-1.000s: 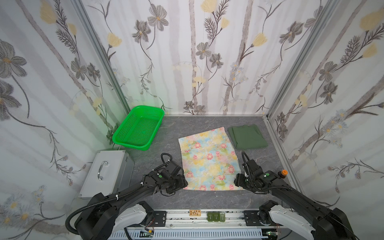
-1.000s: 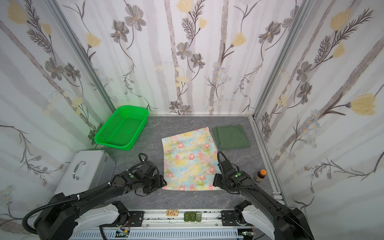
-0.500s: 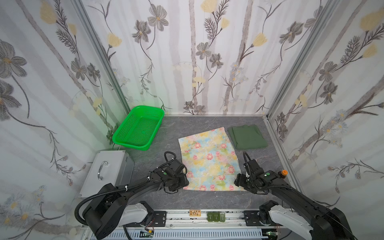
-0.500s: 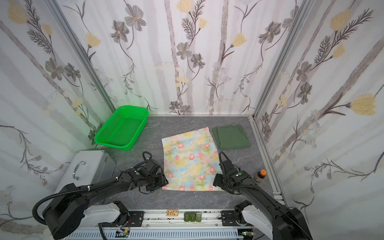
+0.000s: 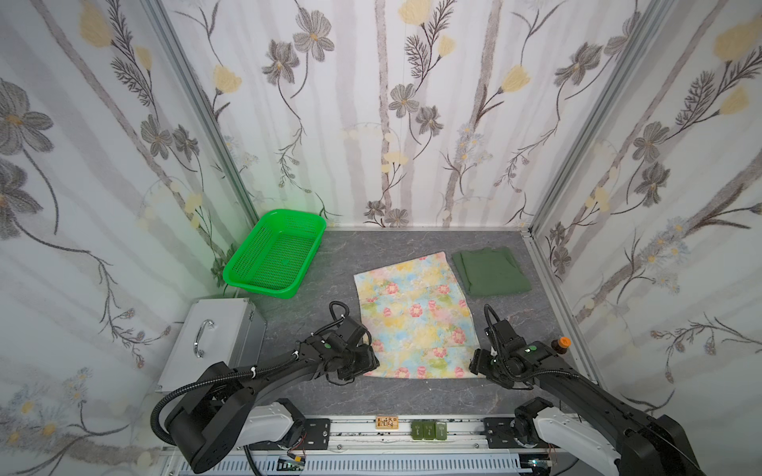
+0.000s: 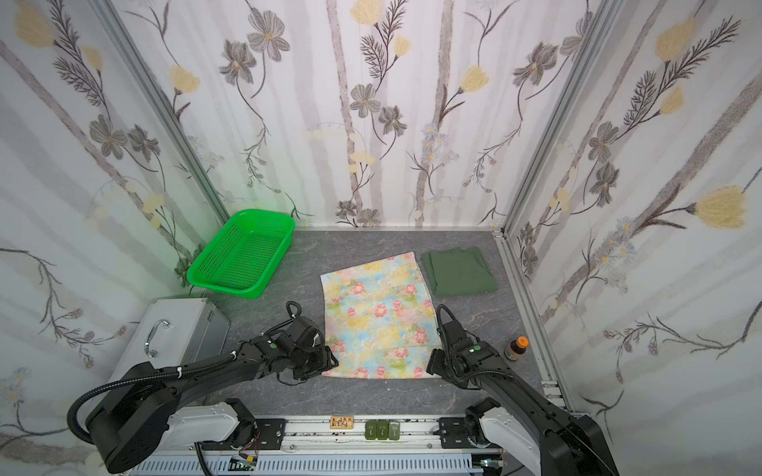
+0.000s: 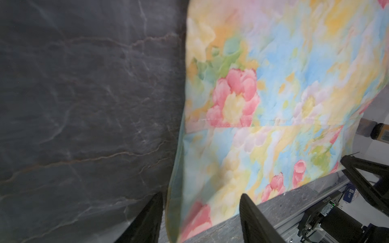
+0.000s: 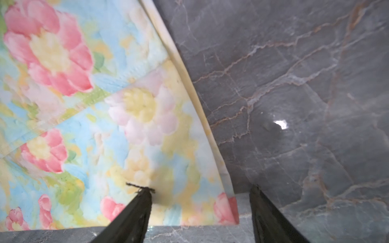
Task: Fold and stack skirts
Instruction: Fold the skirt at the center of the table.
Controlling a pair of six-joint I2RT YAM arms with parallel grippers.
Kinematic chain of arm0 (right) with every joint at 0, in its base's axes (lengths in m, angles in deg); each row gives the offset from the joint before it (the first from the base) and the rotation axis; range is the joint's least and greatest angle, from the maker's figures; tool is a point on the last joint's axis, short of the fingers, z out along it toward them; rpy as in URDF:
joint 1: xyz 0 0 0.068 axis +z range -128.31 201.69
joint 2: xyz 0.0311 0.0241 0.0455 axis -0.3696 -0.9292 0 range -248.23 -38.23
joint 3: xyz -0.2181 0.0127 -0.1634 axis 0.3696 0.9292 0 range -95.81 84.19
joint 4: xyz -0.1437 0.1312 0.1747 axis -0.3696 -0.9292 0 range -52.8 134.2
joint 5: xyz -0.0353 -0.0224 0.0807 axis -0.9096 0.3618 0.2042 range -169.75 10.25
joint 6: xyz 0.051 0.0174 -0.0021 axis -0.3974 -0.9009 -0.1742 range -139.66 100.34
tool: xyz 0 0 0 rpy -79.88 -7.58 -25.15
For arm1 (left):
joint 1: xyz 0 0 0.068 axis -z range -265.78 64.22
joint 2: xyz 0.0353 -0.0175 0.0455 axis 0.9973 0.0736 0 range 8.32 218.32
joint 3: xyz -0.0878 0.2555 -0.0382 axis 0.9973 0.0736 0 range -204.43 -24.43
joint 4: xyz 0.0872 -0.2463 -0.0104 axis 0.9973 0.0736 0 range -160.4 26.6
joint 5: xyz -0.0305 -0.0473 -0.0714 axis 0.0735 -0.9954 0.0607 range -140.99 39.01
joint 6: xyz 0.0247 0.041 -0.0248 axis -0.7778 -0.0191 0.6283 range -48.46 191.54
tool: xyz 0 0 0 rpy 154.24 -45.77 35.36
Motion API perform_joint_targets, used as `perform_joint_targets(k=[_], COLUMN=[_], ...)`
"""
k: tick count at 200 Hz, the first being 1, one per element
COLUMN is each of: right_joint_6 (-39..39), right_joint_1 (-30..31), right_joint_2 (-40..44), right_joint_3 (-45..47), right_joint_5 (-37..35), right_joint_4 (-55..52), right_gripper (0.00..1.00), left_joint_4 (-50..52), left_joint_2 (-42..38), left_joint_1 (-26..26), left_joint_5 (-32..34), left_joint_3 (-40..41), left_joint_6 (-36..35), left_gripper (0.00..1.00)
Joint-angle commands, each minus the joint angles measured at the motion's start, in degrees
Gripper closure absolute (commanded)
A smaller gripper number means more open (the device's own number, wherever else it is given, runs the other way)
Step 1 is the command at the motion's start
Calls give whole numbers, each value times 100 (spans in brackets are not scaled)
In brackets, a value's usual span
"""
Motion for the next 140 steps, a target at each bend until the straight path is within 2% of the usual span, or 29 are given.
perform_joint_targets(k=[1, 61, 94, 117, 130, 140], right_joint_6=[-174, -271, -304, -296, -272, -249], right_joint_1=[36, 91, 91, 91, 91, 91], right_joint_2=[-126, -38, -90, -123, -156, -184], right_joint_3=[74, 130, 210, 196, 177, 152], right_joint_5=[359, 481, 559, 564, 569, 548], right_joint_4=[551, 780, 910, 990, 1015, 1008], right_gripper=[32, 45, 57, 85, 97, 100], left_joint_4=[178, 170, 163, 161, 156, 161], left_joint_2=[2, 4, -80, -77, -32, 5], left_joint_1=[12, 59, 69, 65, 65, 66], left_joint_5=[-142, -301, -324, -260, -226, -193], left_joint_3=[119, 182, 257, 190, 128, 87], left_joint_6=[13, 30, 66, 75, 41, 25], left_gripper=[39, 46, 63, 83, 100, 100])
